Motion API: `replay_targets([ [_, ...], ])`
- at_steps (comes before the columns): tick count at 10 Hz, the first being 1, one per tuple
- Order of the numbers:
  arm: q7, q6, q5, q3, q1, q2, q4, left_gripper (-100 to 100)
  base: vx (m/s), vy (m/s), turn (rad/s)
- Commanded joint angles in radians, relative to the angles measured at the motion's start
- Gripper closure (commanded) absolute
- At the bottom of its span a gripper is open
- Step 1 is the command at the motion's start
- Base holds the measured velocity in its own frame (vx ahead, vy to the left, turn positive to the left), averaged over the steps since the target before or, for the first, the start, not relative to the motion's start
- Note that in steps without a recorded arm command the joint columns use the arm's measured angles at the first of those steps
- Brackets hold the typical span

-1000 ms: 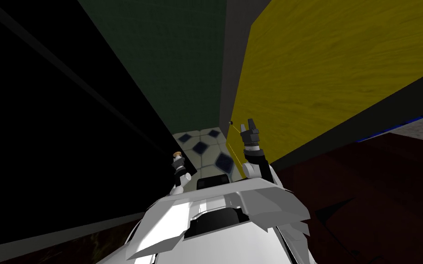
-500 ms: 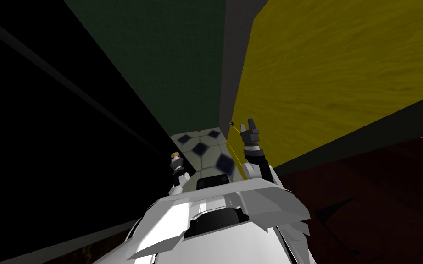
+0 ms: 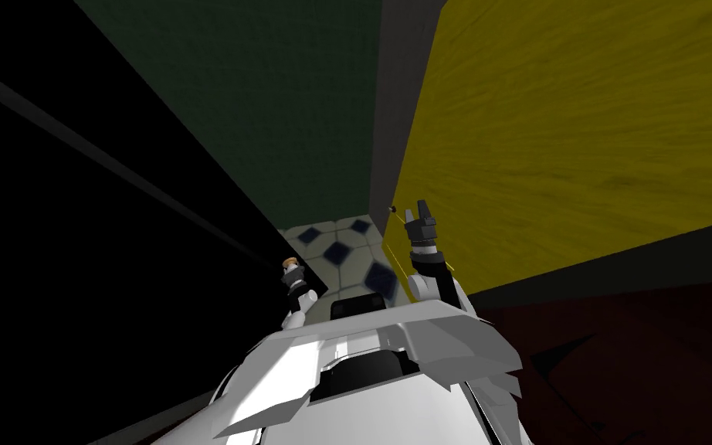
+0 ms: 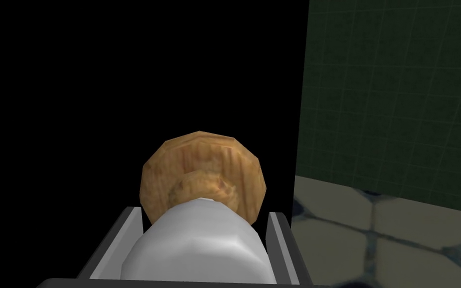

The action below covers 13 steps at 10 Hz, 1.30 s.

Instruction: Push the door open

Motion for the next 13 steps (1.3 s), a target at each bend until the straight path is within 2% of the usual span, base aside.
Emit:
replay_targets([
  [1,-0.007,-0.011,0.000,0.037,-0.007,0.013,-0.004,100,0.092,0.039,-0.007],
  [9,-0.022,-0.043,-0.024,0.167,-0.050,0.011,0.038,100,0.098,0.041,0.000],
  [10,-0.022,-0.043,-0.024,0.167,-0.050,0.011,0.038,100,0.075,0.016,0.007],
  [12,-0.025,-0.052,-0.030,0.201,-0.061,0.008,0.050,100,0.066,0.027,0.003],
  [13,-0.025,-0.052,-0.030,0.201,-0.061,0.008,0.050,100,0.052,0.024,-0.009],
])
